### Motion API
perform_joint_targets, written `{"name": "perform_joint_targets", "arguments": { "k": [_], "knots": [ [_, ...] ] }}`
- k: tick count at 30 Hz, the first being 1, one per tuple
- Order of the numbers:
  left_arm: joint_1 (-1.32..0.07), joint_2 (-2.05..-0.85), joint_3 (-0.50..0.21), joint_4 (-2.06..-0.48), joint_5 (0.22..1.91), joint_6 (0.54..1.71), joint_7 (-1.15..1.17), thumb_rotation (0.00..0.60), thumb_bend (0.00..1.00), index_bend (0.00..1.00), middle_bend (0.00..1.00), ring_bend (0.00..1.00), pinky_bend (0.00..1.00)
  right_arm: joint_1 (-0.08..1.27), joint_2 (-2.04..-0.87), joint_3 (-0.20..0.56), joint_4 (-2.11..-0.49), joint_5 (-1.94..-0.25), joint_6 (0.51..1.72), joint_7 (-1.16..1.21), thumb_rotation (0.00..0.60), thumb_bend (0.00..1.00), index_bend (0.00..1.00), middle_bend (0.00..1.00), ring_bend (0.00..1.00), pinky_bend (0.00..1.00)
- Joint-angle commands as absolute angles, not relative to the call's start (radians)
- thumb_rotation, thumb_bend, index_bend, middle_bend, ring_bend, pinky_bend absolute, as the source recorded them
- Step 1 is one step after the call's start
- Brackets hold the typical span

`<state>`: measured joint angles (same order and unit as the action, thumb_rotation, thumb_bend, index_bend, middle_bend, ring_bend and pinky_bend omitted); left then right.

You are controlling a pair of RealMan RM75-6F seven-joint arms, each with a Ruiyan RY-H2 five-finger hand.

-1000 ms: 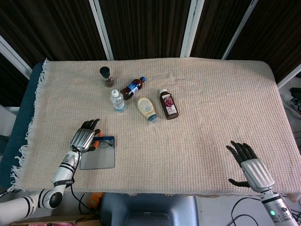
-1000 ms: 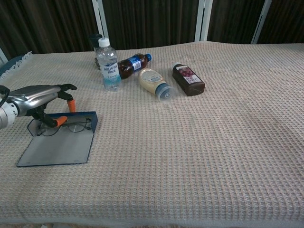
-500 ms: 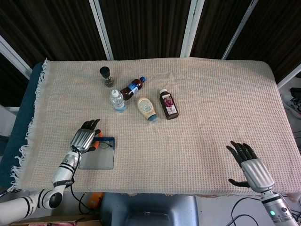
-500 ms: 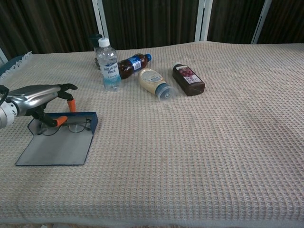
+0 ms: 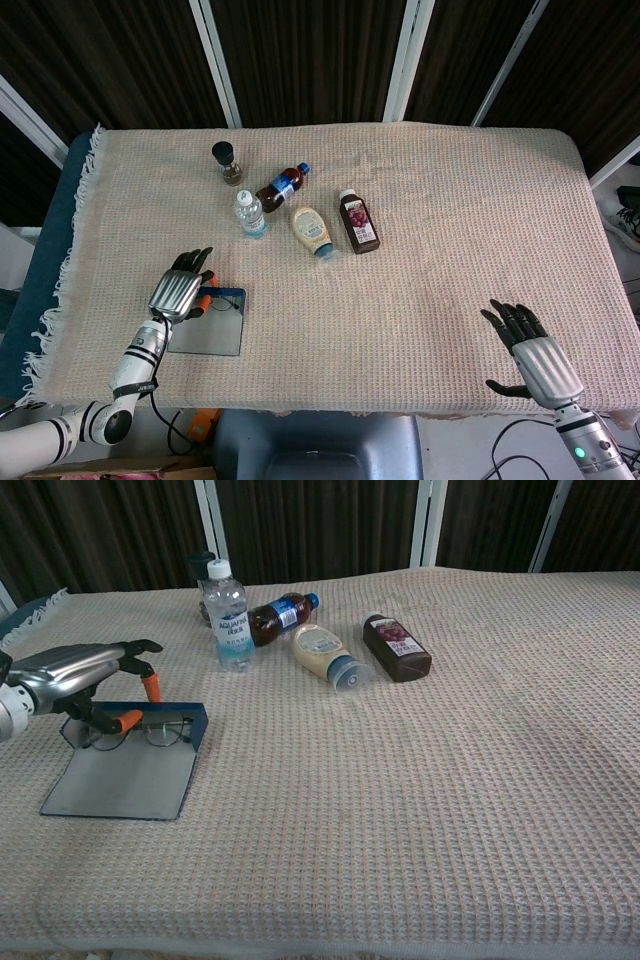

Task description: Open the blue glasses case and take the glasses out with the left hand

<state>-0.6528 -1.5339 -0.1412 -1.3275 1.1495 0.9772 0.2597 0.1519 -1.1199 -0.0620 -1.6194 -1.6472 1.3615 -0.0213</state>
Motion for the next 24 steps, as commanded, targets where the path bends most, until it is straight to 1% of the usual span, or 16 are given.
{"name": "perform_joint_targets", "arguments": {
  "k": [1, 10, 14, 19, 24],
  "knots": [
    [-0.646, -1.530, -0.153, -1.333, 1.170, 1.009, 0.240, 0.600, 0.44, 0.61, 0.00, 0.00, 0.10, 0.152, -1.120, -0.063, -1.620, -1.648, 1.361, -0.021, 0.600, 0.19, 0.00, 0.00, 0.00, 0.00],
    [-0.622, -1.543, -0.194, -1.323, 1.197, 1.093, 0.153, 0.600, 0.44, 0.60, 0.00, 0.00, 0.10, 0.152, -1.119, -0.063, -1.620, -1.650, 1.363, -0.019, 0.600, 0.19, 0.00, 0.00, 0.00, 0.00],
    [-0.618, -1.568, -0.191, -1.282, 1.205, 1.101, 0.141, 0.600, 0.44, 0.60, 0.00, 0.00, 0.10, 0.151, -1.119, -0.064, -1.621, -1.651, 1.363, -0.020, 0.600, 0.19, 0.00, 0.00, 0.00, 0.00],
    [-0.619, -1.589, -0.183, -1.243, 1.200, 1.080, 0.139, 0.600, 0.44, 0.60, 0.00, 0.00, 0.10, 0.151, -1.119, -0.064, -1.621, -1.651, 1.364, -0.020, 0.600, 0.19, 0.00, 0.00, 0.00, 0.00],
    [-0.620, -1.611, -0.190, -1.209, 1.205, 1.085, 0.124, 0.600, 0.44, 0.60, 0.00, 0.00, 0.10, 0.151, -1.118, -0.063, -1.620, -1.651, 1.365, -0.017, 0.600, 0.19, 0.00, 0.00, 0.00, 0.00]
  ]
}}
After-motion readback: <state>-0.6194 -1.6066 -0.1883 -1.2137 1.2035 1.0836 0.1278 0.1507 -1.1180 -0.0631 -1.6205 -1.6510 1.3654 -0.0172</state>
